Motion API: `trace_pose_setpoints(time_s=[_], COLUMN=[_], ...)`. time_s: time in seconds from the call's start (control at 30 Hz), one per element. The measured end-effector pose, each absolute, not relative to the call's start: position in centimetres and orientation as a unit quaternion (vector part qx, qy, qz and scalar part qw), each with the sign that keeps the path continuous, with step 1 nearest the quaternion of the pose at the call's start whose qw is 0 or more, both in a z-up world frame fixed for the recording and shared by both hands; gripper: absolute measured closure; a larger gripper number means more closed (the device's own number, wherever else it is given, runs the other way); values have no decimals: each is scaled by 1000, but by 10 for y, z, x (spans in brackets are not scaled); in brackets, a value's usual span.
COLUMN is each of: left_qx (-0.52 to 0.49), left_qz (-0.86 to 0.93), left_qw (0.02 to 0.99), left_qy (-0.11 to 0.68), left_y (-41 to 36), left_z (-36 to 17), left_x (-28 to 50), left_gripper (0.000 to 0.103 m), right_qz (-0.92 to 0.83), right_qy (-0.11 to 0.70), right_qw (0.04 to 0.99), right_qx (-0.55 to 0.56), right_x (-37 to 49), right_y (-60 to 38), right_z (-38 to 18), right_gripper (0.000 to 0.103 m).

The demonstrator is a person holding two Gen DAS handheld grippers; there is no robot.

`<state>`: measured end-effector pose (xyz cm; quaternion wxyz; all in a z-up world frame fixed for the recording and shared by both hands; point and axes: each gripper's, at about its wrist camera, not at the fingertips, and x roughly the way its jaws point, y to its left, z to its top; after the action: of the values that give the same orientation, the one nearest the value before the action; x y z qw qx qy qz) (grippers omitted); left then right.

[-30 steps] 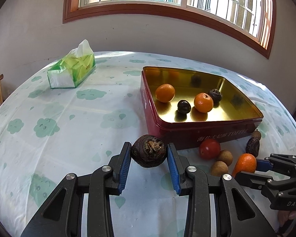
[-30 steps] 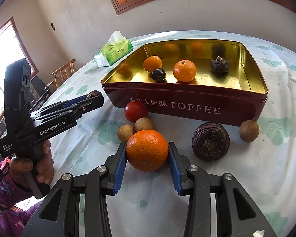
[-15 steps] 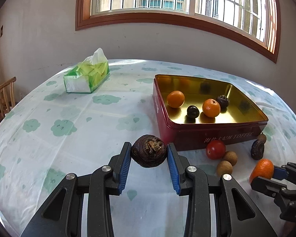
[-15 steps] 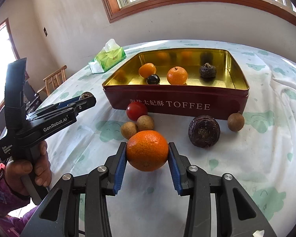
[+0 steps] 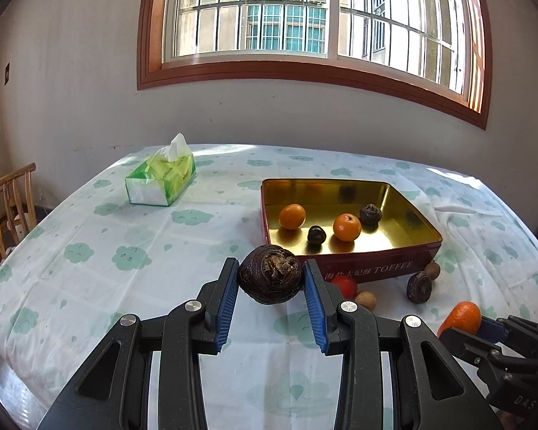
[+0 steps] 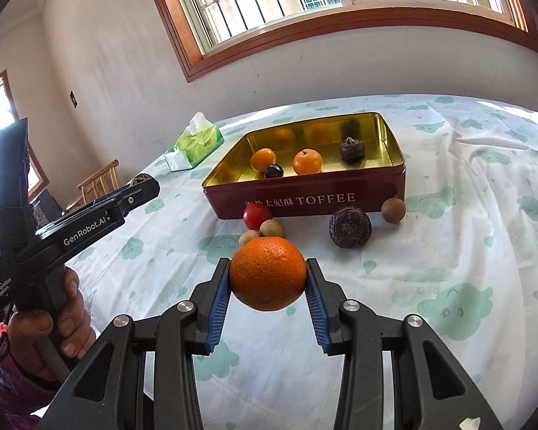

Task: Organize fruits
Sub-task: 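Carry the dried fruit and mandarin over the red tin with both grippers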

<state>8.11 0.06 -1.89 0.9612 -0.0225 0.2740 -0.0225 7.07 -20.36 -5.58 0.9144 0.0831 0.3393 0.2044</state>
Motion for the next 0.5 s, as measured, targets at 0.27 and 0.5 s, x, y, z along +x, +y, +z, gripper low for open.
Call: trace_pose_setpoints(time_s=[0.27, 0.5], left_qx=[-13, -9], left_qz=[-28, -27], left_qw=[961, 959], left_qy=[274, 281], left_y=[-9, -10], left_z=[-12, -14], left_x=[92, 109], left_gripper=[66, 66], right_qz=[191, 185], right_qy=[317, 314], right_qw=[925, 926], right_qx=[85, 95], right_x=[86, 106], right_y=[-210, -216], right_z=[-38, -34], right_gripper=[66, 66])
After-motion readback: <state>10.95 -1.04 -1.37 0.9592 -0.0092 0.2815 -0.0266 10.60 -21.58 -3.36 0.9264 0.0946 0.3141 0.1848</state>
